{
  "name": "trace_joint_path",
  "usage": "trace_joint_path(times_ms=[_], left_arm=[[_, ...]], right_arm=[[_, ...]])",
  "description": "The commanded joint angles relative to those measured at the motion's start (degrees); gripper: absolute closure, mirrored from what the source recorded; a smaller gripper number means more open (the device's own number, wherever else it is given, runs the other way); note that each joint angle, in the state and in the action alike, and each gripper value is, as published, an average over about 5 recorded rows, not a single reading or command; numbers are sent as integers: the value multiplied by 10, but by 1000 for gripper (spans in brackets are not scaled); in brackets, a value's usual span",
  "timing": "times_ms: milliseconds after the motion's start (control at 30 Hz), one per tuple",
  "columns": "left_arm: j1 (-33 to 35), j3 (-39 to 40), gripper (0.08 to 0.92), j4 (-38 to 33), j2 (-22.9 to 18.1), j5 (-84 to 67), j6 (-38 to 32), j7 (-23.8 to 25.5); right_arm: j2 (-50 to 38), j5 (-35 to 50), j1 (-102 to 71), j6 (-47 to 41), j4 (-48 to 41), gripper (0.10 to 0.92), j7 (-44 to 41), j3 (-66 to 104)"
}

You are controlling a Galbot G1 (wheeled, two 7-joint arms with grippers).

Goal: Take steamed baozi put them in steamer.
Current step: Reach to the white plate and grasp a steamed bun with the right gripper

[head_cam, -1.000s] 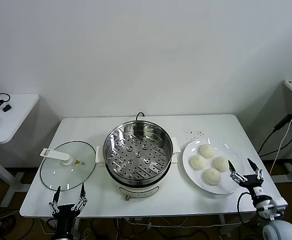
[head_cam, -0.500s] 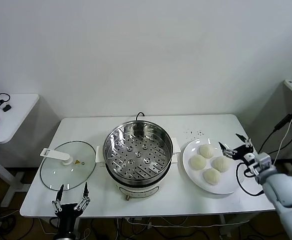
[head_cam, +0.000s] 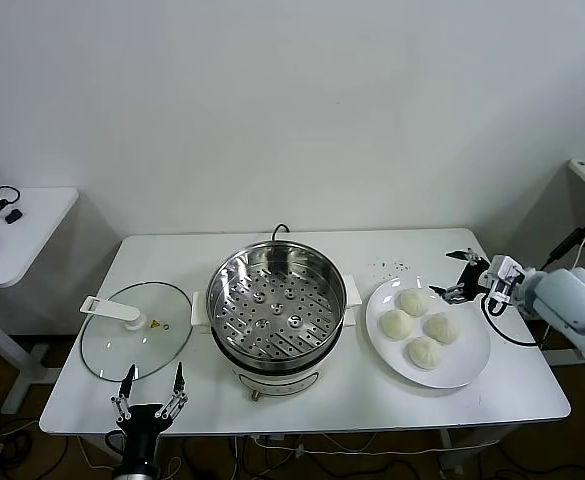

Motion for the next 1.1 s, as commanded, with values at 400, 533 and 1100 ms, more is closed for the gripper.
trace_joint_path(times_ms=[400, 533, 1100], left_arm=[[2, 4, 177, -5, -3, 15, -7, 0], [0, 6, 177, -3, -6, 18, -9, 0], [-4, -10, 177, 9, -5, 30, -17, 1]], right_arm=[[73, 31, 574, 121, -156, 203, -211, -680], [119, 41, 579, 140, -195, 203, -220, -705], [254, 51, 462, 139, -307, 203, -209, -621]])
